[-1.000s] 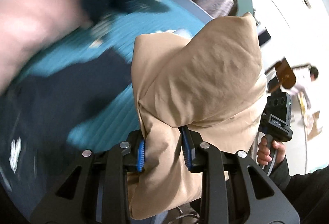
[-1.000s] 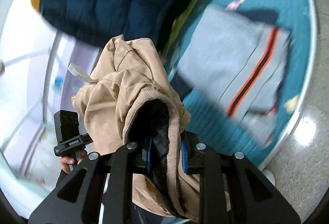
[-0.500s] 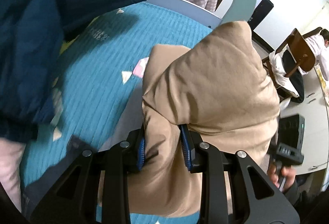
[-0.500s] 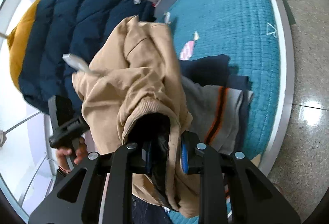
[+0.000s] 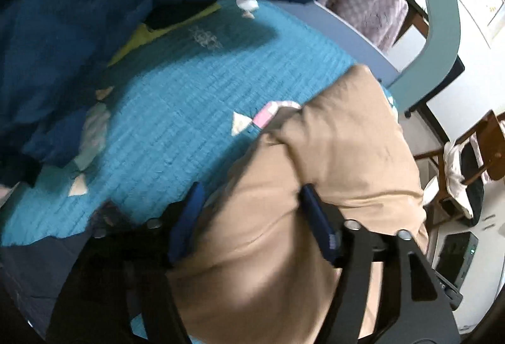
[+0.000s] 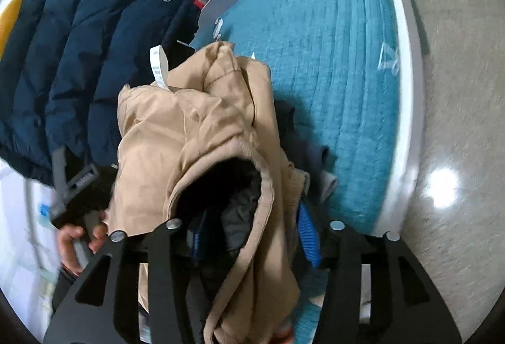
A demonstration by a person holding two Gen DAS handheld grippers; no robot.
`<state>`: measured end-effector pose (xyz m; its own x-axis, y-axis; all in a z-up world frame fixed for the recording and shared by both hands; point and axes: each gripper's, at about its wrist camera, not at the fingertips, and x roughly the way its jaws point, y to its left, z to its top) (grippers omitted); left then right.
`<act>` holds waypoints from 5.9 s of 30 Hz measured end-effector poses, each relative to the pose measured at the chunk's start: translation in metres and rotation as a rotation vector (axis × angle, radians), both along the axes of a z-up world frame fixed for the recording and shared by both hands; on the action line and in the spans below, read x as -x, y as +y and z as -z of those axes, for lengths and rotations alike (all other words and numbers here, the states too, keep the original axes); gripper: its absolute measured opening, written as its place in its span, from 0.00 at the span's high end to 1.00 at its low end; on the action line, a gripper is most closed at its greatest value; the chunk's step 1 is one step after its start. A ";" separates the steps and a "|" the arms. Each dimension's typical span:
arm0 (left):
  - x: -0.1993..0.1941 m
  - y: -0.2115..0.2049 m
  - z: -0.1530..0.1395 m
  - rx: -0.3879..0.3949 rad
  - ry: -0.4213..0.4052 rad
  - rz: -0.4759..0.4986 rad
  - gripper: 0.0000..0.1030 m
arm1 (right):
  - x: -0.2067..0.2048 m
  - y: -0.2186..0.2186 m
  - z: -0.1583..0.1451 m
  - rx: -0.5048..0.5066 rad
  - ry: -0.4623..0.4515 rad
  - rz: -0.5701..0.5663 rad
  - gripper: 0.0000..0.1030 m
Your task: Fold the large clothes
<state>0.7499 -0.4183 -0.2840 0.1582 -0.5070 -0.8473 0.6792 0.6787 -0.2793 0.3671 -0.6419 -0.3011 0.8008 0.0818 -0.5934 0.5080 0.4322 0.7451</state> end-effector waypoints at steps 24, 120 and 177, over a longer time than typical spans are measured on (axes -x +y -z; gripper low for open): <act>0.079 0.168 -0.041 -0.057 -0.234 -0.173 0.22 | 0.005 0.044 -0.104 0.528 0.102 -0.143 0.37; 0.497 0.396 -0.174 -0.050 -0.590 -0.682 0.05 | 0.175 0.424 -0.246 0.923 -0.031 -0.567 0.16; 0.705 0.495 -0.294 0.005 -0.907 -0.867 0.05 | 0.332 0.500 -0.346 0.998 -0.353 -0.570 0.08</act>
